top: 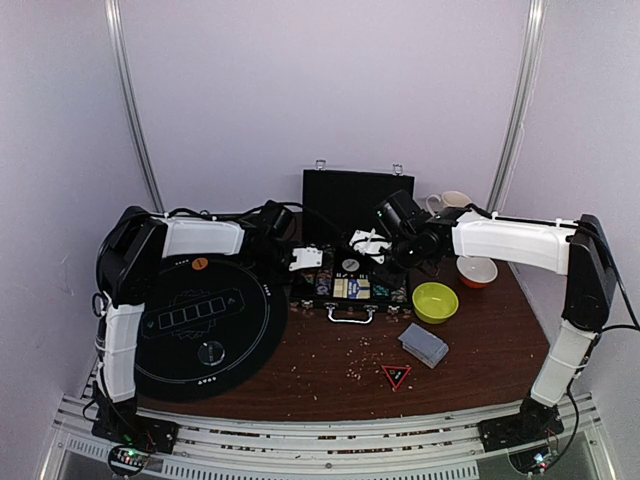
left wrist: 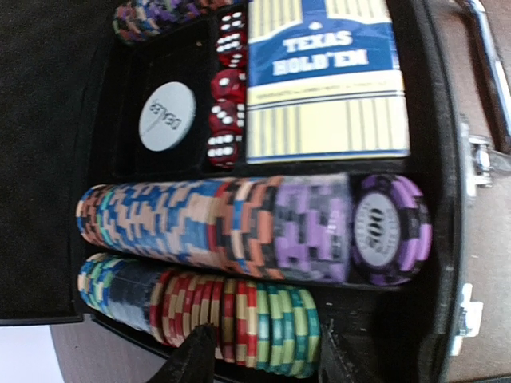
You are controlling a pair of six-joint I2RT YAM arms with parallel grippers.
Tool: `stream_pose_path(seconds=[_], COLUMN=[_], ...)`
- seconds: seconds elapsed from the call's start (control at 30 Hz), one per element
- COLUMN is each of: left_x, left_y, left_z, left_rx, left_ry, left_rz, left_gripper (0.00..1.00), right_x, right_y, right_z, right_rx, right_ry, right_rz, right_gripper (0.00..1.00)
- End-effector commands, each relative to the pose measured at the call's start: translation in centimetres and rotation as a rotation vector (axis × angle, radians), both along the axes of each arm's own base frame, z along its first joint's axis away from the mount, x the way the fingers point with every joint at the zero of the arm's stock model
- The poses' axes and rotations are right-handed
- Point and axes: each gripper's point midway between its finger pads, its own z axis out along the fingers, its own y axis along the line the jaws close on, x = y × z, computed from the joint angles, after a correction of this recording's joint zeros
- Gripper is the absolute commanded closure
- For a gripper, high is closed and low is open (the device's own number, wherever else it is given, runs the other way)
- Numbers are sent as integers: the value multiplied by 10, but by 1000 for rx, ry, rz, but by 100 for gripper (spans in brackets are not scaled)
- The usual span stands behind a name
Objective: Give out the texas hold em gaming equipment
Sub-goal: Pick up the pile of poker chips from the chip case.
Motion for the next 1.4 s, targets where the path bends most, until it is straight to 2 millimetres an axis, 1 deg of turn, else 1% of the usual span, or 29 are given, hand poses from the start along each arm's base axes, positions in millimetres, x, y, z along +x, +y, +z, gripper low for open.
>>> stream_pose_path(seconds=[0.0, 0.17, 0.47, 0.57, 0.67, 0.77, 0.9, 1.0, 1.13, 1.23, 1.37], left_x=[-26, -24, 12, 18, 21, 19, 2, -12, -17, -17, -17], left_y=[4, 9, 14, 10, 10, 12, 9, 9, 16, 14, 9], left_z=[-15, -19, -24, -21, -24, -29, -30, -33, -37, -29, -17], left_rx=[33, 67, 120, 109, 114, 123, 105, 103, 124, 105, 66], left_ry=[90, 84, -33, -44, -46, -33, 27, 76, 87, 65, 52], left_rz=[-49, -33, 70, 81, 87, 87, 33, -8, 0, -4, -19], left_gripper=[55, 54, 52, 52, 52, 54, 54, 50, 45, 42, 43], right_x=[-4, -4, -2, -1, -2, -2, -2, -2, -2, -3, -5], right_y=[-5, -5, -2, -1, -1, -2, -3, -3, -3, -3, -4], right_z=[5, 5, 7, 7, 6, 5, 6, 5, 6, 5, 4], right_rx=[-4, -5, -3, -5, -12, -19, -22, -24, -20, -20, -25], right_ry=[-2, 1, -1, -2, 2, 5, 4, 5, 6, 7, 10], right_rz=[-13, -12, -8, -5, -3, -4, -7, -7, -10, -11, -16], right_gripper=[52, 52, 51, 51, 51, 51, 51, 51, 51, 51, 51])
